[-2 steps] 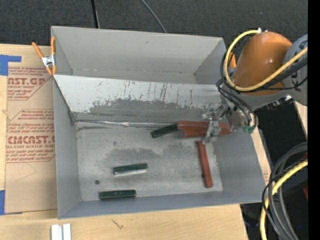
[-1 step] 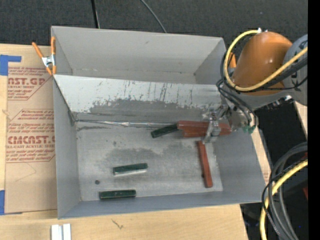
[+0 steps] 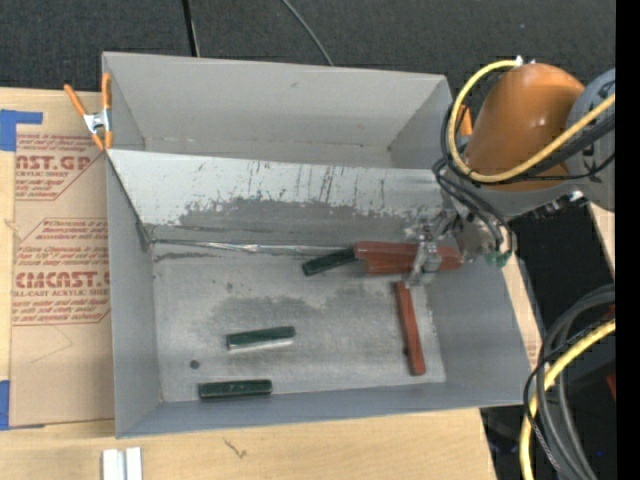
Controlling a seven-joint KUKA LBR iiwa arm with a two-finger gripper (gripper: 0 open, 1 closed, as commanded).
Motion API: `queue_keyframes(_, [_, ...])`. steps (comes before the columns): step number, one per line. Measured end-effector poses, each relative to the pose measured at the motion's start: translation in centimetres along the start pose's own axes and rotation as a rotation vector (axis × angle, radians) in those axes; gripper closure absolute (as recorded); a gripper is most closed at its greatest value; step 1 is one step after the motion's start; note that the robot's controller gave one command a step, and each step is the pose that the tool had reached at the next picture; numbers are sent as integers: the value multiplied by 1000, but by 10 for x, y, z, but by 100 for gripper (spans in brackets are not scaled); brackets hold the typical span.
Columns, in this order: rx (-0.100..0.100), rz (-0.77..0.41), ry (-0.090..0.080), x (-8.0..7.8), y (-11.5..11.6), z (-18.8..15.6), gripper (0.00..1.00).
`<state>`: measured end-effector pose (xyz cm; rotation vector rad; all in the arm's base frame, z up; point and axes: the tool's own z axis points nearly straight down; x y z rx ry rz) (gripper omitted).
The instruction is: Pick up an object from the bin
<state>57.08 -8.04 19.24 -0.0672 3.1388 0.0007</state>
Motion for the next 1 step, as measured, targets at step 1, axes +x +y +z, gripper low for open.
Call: queue_keyframes(1, [-1,-114,3,-4,-16,-34,100])
